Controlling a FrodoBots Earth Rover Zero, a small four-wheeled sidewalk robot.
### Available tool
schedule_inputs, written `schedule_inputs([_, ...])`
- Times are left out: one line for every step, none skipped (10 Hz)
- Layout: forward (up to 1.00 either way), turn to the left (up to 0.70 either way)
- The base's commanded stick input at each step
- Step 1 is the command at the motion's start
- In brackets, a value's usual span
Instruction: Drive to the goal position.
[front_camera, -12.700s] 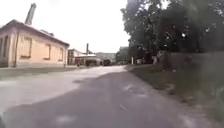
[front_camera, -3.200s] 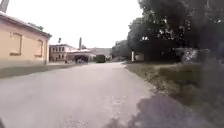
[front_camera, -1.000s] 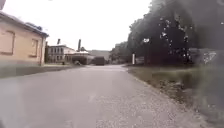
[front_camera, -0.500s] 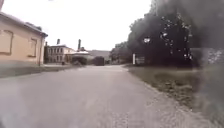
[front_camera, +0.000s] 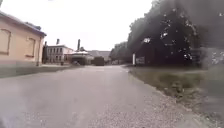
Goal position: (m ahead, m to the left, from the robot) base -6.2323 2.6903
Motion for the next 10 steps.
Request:
schedule_inputs([0.7, 0.0])
schedule_inputs([0.7, 0.0])
schedule_inputs([0.7, 0.0])
schedule_inputs([0.7, 0.0])
schedule_inputs([0.7, 0.0])
schedule_inputs([0.7, 0.0])
schedule_inputs([0.7, 0.0])
schedule_inputs([0.7, 0.0])
schedule_inputs([0.7, 0.0])
schedule_inputs([0.7, 0.0])
